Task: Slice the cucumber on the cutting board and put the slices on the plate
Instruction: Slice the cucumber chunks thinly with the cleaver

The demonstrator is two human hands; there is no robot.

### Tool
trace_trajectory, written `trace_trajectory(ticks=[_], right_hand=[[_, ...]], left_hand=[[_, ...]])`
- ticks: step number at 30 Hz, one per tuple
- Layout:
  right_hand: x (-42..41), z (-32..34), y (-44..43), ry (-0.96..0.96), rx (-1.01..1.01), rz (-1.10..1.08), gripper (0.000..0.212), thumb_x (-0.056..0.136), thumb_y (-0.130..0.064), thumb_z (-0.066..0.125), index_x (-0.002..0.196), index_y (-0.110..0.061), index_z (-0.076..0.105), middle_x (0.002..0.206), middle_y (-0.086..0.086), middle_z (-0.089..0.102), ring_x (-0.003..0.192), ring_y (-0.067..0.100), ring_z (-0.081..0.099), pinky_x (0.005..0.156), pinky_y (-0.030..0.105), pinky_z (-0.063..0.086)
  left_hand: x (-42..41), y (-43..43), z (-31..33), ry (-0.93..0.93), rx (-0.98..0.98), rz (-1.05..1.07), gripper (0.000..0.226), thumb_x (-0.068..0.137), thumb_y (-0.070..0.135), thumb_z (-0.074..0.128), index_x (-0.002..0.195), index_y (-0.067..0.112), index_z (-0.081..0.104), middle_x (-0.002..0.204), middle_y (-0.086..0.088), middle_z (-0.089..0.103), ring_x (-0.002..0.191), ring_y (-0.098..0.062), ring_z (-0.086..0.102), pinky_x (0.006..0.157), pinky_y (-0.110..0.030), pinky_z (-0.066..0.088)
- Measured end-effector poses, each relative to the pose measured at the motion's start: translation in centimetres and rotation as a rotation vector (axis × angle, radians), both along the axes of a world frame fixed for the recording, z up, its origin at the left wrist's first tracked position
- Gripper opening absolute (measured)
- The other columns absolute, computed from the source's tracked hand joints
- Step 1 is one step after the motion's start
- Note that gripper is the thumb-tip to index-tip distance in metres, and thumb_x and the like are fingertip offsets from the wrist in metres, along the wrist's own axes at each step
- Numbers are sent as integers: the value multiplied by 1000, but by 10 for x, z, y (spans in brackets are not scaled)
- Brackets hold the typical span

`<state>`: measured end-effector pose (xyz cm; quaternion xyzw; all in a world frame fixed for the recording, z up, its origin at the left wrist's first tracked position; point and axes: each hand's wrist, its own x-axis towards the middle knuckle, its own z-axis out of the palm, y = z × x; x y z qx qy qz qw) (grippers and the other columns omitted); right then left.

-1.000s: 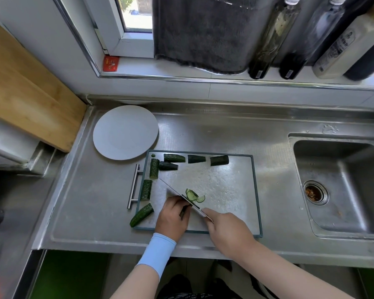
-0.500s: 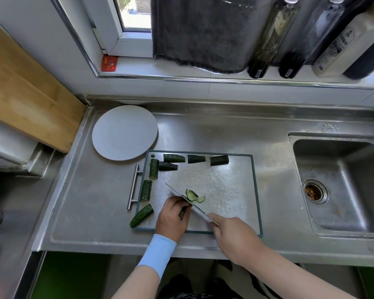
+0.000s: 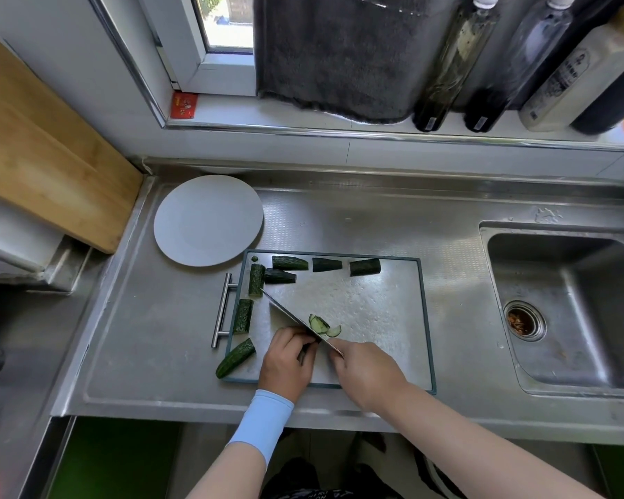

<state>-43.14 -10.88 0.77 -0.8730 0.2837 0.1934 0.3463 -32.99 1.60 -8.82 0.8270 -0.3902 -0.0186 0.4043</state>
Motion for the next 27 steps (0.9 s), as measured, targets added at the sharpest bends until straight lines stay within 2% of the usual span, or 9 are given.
trace_trajectory(ticks=[8,12,18,22,27], right_hand=[[-21,11,6,-39,-44,13,30,105,-33,35,126,-34,56,82,-1,68,73,20,60,71,36,53],[-38,18,3,-16,-55,28,26,106,-29,34,120,-32,56,76,-3,62,71,20,58,67,35,48],[-44,21,0,-1,-48,26,29,106,-29,33,126,-33,55,82,-1,65,72,20,58,69,35,49],[-40,15,1,3,-19,6,27,106,-28,34,119,-33,57,76,-2,63,65,18,55,63,33,46],[-24,6,3,10,11,-16,27,104,-27,36,114,-30,61,76,-4,60,68,17,53,59,29,41]], left_hand=[[0,1,0,-7,23,39,19,69,0,81,84,7,72,89,-7,66,91,-18,57,84,-17,43],[0,1,0,6,10,30,17,71,1,80,84,8,71,90,-5,65,89,-18,58,81,-19,45],[1,1,1,8,-4,19,13,74,2,77,83,8,71,89,-4,65,88,-18,59,81,-16,44],[2,1,0,11,-3,15,13,74,3,78,83,8,71,90,-4,66,89,-18,60,80,-19,47],[1,2,-1,7,-4,16,15,73,2,80,84,7,71,90,-3,66,90,-16,60,82,-15,44]])
